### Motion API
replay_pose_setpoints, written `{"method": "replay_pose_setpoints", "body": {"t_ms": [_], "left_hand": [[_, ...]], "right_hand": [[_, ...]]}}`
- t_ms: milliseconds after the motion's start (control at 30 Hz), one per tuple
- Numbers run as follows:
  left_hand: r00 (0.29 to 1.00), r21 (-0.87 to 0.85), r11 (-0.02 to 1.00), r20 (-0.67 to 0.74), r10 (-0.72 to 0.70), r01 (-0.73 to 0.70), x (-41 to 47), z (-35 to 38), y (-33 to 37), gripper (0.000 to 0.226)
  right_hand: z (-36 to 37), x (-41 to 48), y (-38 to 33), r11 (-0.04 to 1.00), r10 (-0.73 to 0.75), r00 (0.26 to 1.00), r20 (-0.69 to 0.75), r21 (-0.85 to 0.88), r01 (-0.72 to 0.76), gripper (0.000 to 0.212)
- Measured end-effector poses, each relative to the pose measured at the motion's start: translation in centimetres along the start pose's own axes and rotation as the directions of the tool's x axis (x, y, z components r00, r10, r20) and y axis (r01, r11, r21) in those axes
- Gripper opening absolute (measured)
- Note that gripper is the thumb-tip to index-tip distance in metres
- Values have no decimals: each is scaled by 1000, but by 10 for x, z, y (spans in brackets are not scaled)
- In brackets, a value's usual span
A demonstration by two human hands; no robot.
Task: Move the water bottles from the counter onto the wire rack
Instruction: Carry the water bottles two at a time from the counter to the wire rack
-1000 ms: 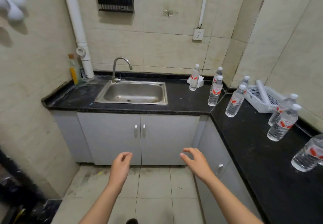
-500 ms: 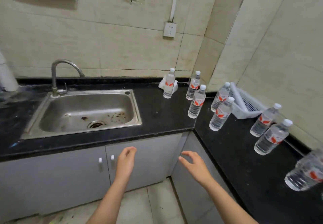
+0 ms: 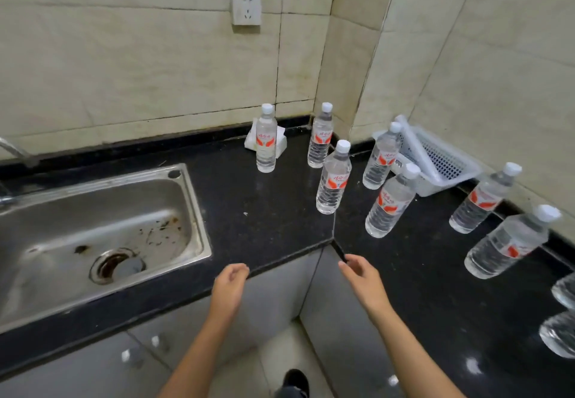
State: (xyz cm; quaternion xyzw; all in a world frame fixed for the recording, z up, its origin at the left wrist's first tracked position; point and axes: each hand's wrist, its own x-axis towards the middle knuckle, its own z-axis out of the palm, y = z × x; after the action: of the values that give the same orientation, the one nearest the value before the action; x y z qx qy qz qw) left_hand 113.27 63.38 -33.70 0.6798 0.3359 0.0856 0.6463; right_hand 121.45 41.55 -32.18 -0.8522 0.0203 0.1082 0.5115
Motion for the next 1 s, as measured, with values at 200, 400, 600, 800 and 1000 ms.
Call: {"method": "replay_pose_setpoints", "body": {"t_ms": [200,400,600,800,1000], "left_hand": [[1000,52,998,-19,-25,26,86,39,44,11],[995,105,990,24,-94,91,134,62,52,24],[990,95,992,100,-96,87,196,76,68,26],[991,93,996,136,-7,-6,269,83,102,48],[995,185,980,73,63,-76,324,93,121,81]], "right_hand": [[8,103,-30,996,-27,1000,0,87,27,42],[16,169,-38,995,13,998,-56,97,-8,57],[23,208,-42,992,87,966,-242,106,-63,87],[26,231,-59,996,-55,966,-253,54,71,106],[37,242,-76,973,-46,984,-171,216,83,98]]}}
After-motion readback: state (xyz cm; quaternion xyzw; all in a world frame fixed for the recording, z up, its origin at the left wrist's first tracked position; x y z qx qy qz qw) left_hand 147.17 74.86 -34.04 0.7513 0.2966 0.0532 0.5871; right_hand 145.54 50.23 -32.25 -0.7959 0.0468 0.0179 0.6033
